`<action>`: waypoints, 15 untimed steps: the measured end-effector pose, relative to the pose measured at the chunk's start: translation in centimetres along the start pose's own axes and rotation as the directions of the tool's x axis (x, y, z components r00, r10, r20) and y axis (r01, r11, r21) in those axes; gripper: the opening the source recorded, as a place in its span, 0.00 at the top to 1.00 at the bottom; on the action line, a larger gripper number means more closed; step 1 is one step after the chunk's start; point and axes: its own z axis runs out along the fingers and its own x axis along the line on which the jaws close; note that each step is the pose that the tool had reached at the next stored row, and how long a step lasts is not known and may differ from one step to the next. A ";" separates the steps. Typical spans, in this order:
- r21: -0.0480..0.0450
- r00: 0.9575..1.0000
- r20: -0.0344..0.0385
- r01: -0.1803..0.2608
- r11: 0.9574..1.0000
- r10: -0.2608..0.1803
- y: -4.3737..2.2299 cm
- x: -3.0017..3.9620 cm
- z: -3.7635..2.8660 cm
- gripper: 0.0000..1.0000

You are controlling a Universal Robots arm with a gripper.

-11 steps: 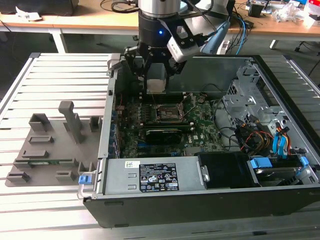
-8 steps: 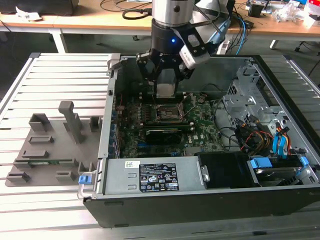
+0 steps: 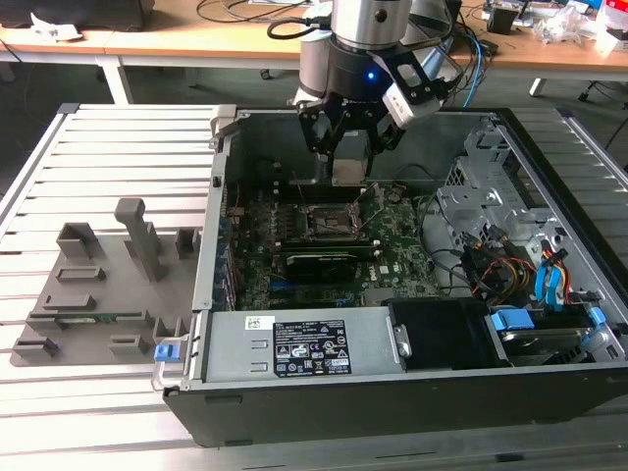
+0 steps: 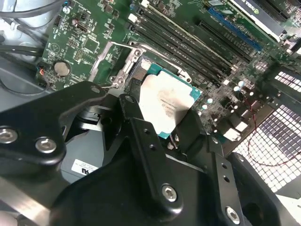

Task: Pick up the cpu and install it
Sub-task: 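Pick up the cpu and move it towards the insertion slot, then place the cpu into insertion slot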

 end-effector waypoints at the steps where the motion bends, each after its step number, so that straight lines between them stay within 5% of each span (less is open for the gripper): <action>1: 0.000 1.000 0.000 0.000 1.000 0.000 0.00 -0.01 0.00 0.45; 15: 0.001 1.000 0.000 -0.014 1.000 0.014 0.00 -0.04 0.00 0.45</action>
